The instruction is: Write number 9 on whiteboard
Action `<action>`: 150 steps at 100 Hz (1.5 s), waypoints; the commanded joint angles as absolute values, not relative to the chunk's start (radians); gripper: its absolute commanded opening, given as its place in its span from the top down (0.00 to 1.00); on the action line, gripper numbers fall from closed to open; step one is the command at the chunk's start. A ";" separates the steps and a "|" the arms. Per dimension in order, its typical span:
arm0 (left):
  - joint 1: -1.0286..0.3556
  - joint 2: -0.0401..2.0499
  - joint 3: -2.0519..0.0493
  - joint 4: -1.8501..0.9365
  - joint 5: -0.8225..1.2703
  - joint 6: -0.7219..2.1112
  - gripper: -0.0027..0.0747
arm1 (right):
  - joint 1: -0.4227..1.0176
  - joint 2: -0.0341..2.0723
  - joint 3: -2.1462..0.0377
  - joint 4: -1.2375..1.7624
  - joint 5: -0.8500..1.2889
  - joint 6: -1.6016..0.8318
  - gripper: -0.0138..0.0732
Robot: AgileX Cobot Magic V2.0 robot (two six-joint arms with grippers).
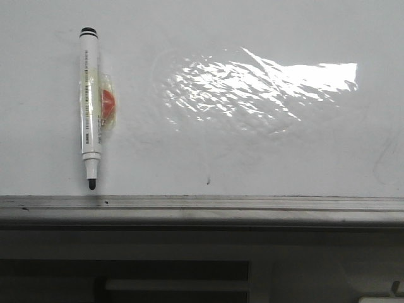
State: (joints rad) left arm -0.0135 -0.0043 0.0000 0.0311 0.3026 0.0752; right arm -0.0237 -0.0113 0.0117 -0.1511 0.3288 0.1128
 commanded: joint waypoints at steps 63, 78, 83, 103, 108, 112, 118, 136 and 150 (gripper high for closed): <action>-0.017 -0.032 0.011 -0.117 -0.151 0.056 0.99 | -0.033 -0.024 0.015 -0.147 -0.093 0.109 0.91; -0.017 0.013 -0.090 -0.113 0.075 0.056 0.99 | -0.031 0.011 -0.089 -0.105 0.086 0.114 0.91; -0.017 0.047 -0.132 -0.115 0.111 0.056 0.99 | -0.031 0.038 -0.127 -0.105 0.142 0.114 0.91; -0.019 0.188 -0.230 -0.127 0.162 0.058 0.99 | -0.031 0.196 -0.245 0.035 0.311 0.114 0.91; -0.019 0.213 -0.241 -0.127 0.170 0.066 0.99 | -0.031 0.225 -0.254 0.040 0.313 0.114 0.91; -0.019 0.228 -0.246 -0.125 0.180 0.068 0.96 | -0.031 0.240 -0.255 0.040 0.292 0.114 0.91; -0.019 0.250 -0.250 -0.125 0.178 0.068 0.88 | -0.031 0.256 -0.253 0.040 0.266 0.114 0.91; -0.019 0.281 -0.244 -0.199 0.084 0.064 0.43 | -0.031 0.263 -0.253 0.040 0.261 0.114 0.91; -0.037 0.307 -0.238 -0.217 0.012 0.117 0.42 | -0.031 0.263 -0.249 0.040 0.256 0.114 0.91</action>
State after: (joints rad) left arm -0.0154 0.2801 -0.2102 -0.2034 0.1299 0.0768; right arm -0.0237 0.2445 -0.2155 0.0401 0.3404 0.1185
